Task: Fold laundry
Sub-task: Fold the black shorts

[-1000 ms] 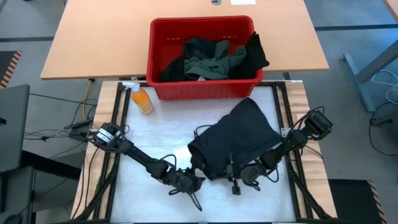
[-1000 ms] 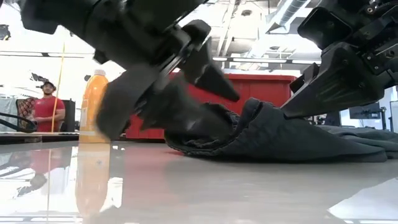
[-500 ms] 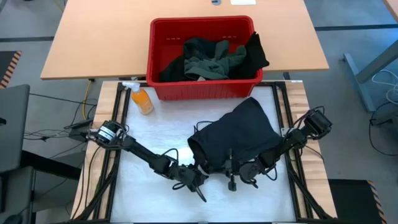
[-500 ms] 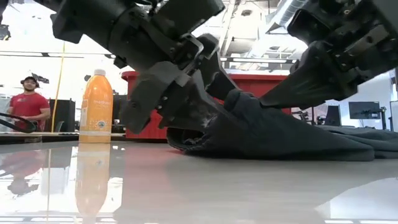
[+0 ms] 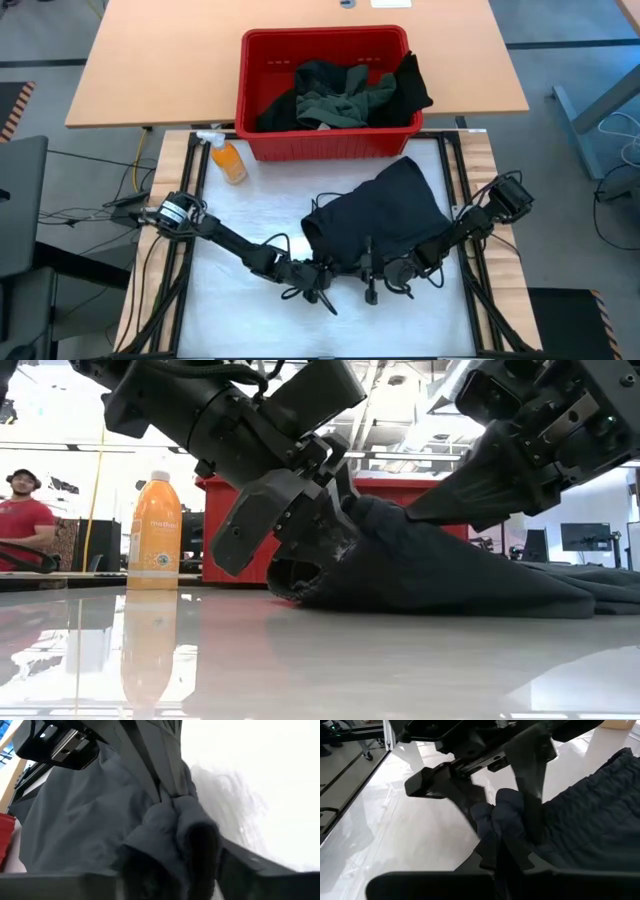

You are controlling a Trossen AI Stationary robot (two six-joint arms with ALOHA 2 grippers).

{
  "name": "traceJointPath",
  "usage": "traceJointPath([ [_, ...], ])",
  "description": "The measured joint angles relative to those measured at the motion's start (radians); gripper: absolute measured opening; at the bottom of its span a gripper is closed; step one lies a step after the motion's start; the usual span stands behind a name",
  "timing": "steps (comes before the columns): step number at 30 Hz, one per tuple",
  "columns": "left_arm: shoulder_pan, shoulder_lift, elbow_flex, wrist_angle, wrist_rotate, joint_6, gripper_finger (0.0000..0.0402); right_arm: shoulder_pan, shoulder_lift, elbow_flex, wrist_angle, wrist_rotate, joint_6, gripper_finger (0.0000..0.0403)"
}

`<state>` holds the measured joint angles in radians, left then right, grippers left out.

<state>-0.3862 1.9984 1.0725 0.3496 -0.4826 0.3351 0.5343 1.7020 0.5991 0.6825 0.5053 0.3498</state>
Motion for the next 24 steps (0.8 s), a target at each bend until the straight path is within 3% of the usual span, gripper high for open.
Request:
traceJointPath([
  [4, -0.006, 0.0, 0.0, -0.002, 0.004, 0.017, 0.0036, 0.001, 0.0, 0.0, -0.006, -0.009, 0.001, 0.0027],
  [5, -0.006, 0.0, 0.0, -0.002, 0.004, 0.02, 0.0023, 0.001, 0.0, 0.0, -0.007, -0.01, 0.001, 0.0033],
  [14, -0.015, -0.011, 0.0, -0.115, -0.027, 0.038, 0.0018, 0.0, -0.02, 0.0, -0.03, -0.017, 0.024, 0.0155],
  [19, -0.064, -0.112, 0.0, -0.337, -0.019, 0.018, 0.0018, 0.0, -0.174, 0.0, -0.238, -0.067, 0.058, 0.0204],
  [21, -0.09, -0.167, 0.0, -0.452, -0.019, 0.018, 0.0018, 0.0, -0.254, 0.0, -0.354, 0.003, 0.087, 0.0209],
  [24, -0.119, -0.254, 0.0, -0.588, -0.017, -0.022, 0.0018, -0.003, -0.337, 0.0, -0.427, 0.254, 0.119, 0.0206],
])
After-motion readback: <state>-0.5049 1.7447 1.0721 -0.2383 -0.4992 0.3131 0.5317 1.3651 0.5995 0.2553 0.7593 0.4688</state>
